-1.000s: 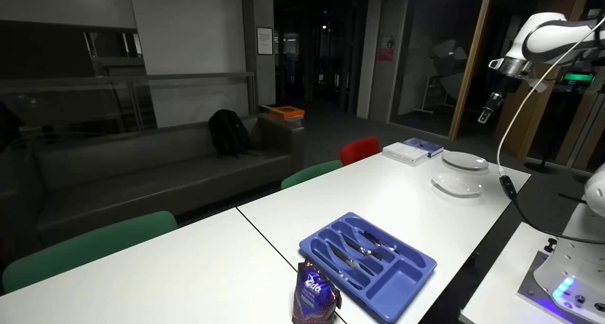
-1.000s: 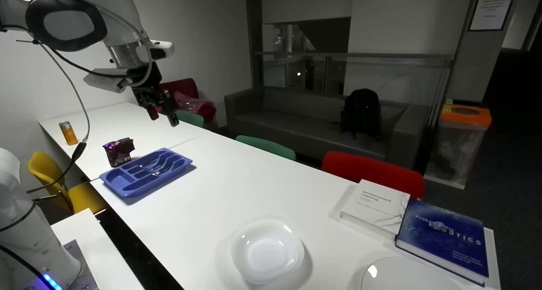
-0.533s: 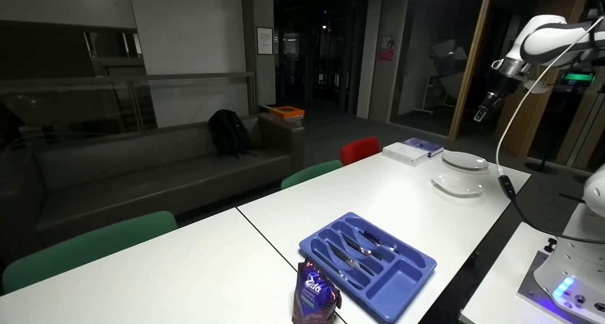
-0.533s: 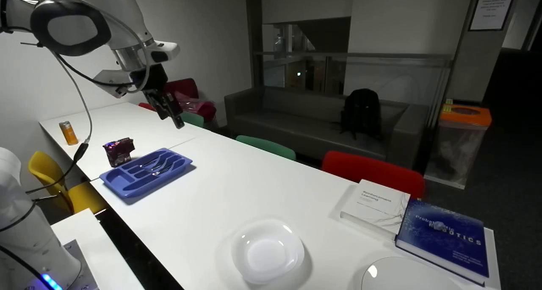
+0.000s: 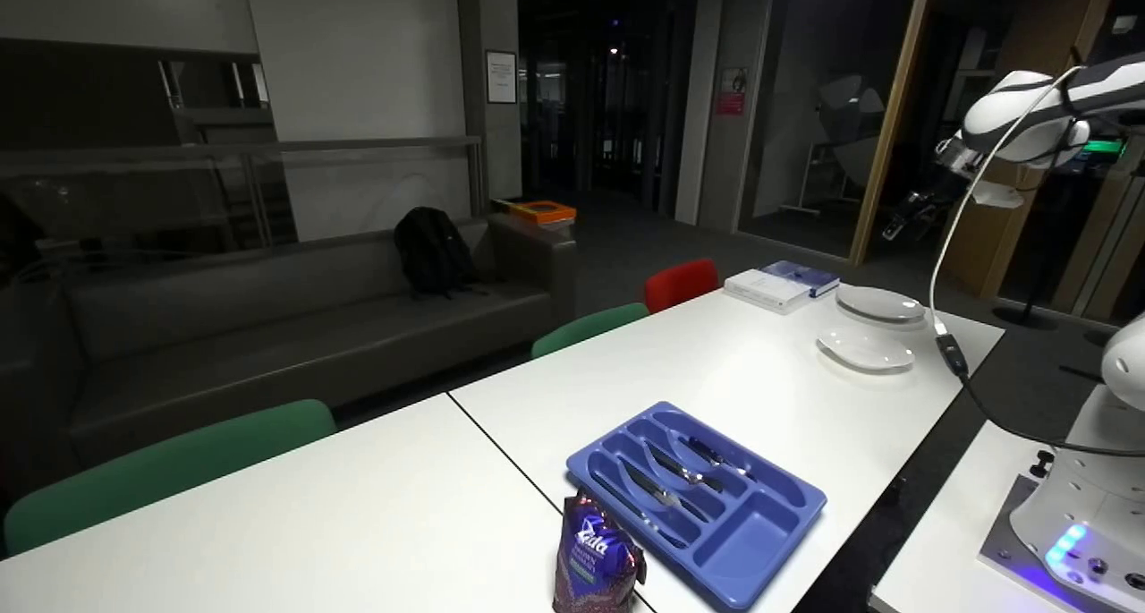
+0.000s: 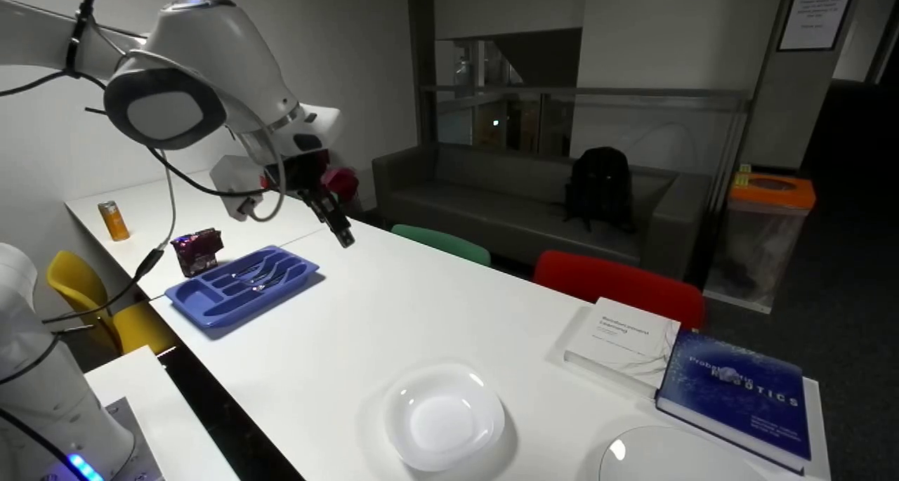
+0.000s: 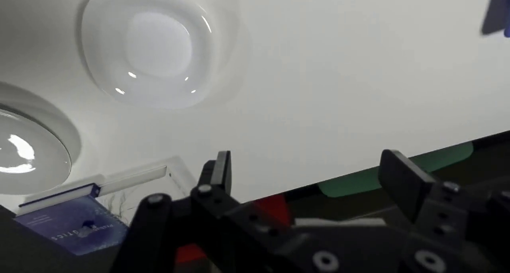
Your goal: Move the plate to the left
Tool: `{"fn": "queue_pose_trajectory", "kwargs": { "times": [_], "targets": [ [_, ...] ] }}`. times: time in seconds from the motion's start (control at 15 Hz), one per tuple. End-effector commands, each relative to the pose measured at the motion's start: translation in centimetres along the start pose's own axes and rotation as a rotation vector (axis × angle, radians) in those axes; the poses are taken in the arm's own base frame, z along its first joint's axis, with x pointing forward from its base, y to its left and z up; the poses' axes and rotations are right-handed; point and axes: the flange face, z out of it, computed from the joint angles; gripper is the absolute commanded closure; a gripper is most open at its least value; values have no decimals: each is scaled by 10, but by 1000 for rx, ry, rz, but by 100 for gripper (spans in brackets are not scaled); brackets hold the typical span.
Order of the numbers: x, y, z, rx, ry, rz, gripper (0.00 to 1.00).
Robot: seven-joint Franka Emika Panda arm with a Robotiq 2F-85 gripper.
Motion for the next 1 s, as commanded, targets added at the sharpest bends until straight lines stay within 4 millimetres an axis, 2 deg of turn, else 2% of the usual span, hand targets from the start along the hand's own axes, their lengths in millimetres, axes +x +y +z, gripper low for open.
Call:
{"fn": "queue_pose_trajectory", "kwargs": {
  "times": [0.0, 0.27, 0.47, 0.73, 0.93],
  "targets": [
    [-4, 40, 37, 34, 22, -23, 0],
    [-31, 89, 83, 83, -16, -4, 0],
    [-54, 117, 107, 140, -26, 70, 0],
    [-75, 143, 134, 186, -30, 243, 0],
    [-84, 153, 147, 208, -27, 345, 0]
  ]
}}
